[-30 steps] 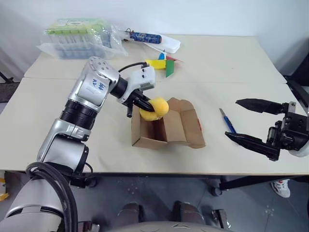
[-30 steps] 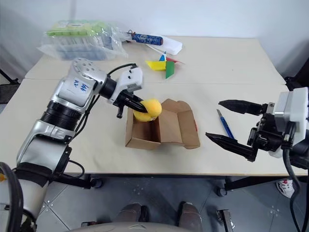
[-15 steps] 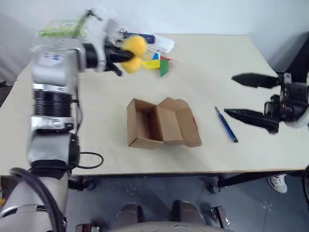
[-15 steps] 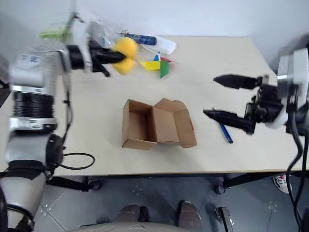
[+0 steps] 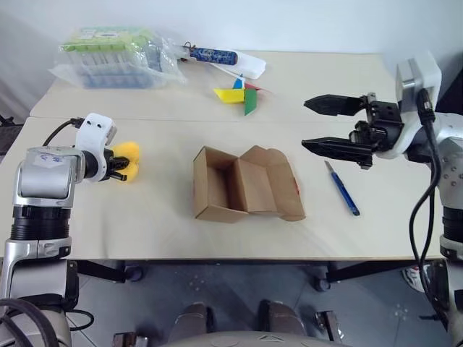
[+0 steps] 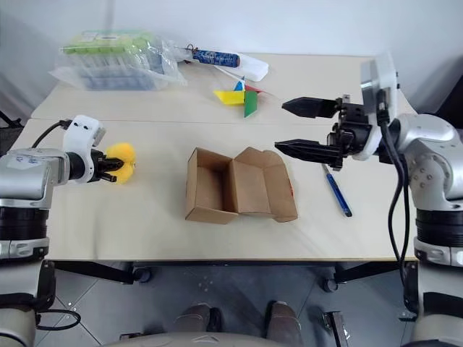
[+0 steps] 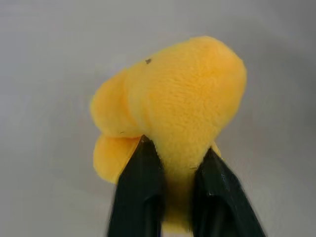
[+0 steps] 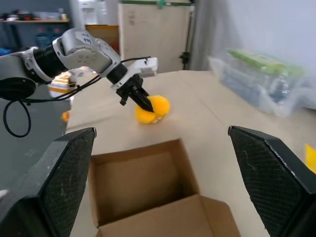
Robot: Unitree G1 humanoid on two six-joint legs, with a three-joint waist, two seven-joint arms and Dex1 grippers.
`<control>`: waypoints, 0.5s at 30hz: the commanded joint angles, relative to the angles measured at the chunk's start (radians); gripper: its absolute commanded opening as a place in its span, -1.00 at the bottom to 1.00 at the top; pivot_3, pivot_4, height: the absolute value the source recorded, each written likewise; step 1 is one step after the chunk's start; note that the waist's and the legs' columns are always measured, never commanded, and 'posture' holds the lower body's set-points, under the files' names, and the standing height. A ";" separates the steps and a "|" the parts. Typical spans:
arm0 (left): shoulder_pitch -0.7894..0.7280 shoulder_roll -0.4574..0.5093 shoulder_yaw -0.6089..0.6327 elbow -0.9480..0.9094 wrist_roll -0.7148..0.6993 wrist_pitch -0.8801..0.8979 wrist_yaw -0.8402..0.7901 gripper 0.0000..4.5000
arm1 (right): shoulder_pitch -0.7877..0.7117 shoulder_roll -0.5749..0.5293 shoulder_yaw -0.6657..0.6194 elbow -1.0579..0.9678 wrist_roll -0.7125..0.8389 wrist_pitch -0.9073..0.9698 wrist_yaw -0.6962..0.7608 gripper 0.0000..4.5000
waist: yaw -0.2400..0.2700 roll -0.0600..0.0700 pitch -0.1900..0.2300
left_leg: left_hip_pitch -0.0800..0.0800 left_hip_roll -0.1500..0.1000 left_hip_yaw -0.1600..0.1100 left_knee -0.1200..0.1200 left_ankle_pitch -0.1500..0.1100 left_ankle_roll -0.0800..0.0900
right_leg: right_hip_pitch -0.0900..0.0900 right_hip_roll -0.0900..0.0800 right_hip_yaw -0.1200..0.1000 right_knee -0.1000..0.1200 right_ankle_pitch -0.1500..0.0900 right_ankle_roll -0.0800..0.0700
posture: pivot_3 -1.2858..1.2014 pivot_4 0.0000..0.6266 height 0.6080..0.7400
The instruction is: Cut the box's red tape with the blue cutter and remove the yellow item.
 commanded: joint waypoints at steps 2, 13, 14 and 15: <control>0.042 0.048 0.003 -0.074 -0.011 0.008 0.004 0.01 | -0.045 0.007 0.000 0.032 -0.035 -0.027 0.052 1.00 | -0.001 0.000 0.000 | 0.001 0.000 0.000 0.000 0.000 0.000 | 0.000 0.000 0.000 0.000 0.000 0.000 | 0.03 -0.52 1.00; 0.045 0.183 0.063 -0.222 -0.110 0.092 -0.068 0.99 | -0.079 0.014 -0.005 0.073 -0.090 -0.051 0.100 1.00 | -0.012 0.000 0.000 | 0.000 0.000 0.001 -0.001 0.000 -0.001 | -0.001 0.000 0.000 0.000 0.000 0.000 | 0.03 -0.52 1.00; 0.048 0.205 0.070 -0.235 -0.123 0.098 -0.081 0.99 | -0.079 0.014 -0.006 0.074 -0.093 -0.054 0.102 1.00 | -0.014 0.000 0.000 | 0.000 0.000 0.001 -0.001 0.000 -0.001 | -0.001 0.000 0.000 0.000 0.000 0.000 | 0.03 -0.52 1.00; 0.052 0.226 0.080 -0.249 -0.139 0.099 -0.096 0.99 | -0.079 0.012 -0.010 0.071 -0.093 -0.052 0.102 1.00 | -0.014 0.000 0.000 | 0.000 0.000 0.000 -0.002 0.000 -0.001 | -0.001 0.000 0.000 0.000 0.000 0.000 | 0.03 -0.52 1.00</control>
